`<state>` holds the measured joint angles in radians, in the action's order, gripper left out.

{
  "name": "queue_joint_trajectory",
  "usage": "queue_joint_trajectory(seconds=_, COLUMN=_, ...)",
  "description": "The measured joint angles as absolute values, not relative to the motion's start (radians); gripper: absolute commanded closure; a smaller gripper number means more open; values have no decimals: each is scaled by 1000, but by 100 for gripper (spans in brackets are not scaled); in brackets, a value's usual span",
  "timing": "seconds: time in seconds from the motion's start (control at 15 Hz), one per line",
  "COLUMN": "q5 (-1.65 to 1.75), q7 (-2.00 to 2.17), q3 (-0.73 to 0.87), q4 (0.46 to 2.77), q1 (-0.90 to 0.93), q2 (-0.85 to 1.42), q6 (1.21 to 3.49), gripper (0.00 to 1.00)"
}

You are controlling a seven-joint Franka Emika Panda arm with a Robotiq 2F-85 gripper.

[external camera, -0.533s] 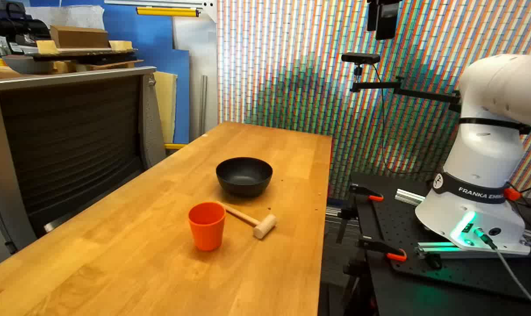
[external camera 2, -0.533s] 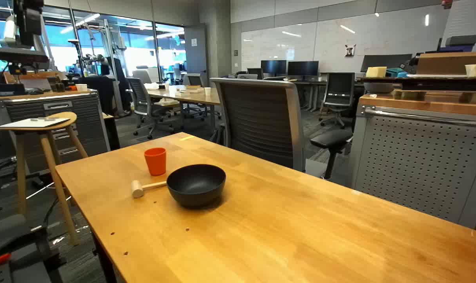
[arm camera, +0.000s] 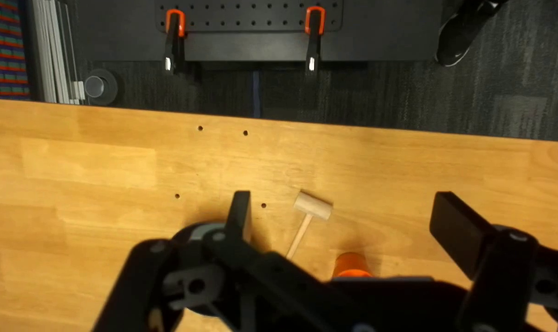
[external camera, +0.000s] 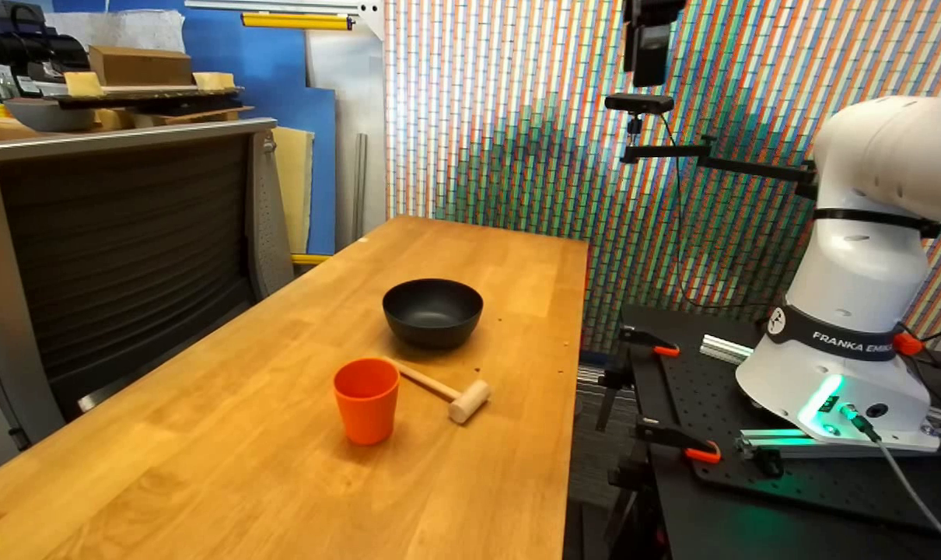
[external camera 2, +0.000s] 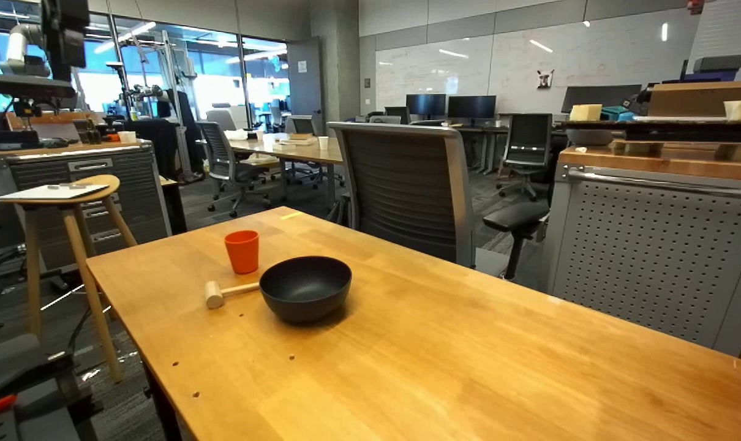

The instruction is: Put the orange cup inside the black bowl

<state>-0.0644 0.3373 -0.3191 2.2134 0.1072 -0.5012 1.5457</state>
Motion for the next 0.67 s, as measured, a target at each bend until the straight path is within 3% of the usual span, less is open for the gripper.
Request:
queue_joint_trajectory(seconds=0.33, q5=-64, q7=321, q3=-317, q4=2194, q1=110, q2=-207, q6=1837, gripper=0)
queue_joint_trajectory(seconds=0.67, q5=-52, q7=304, q3=-298, q4=2065, q1=130, q2=129, q6=1975, gripper=0)
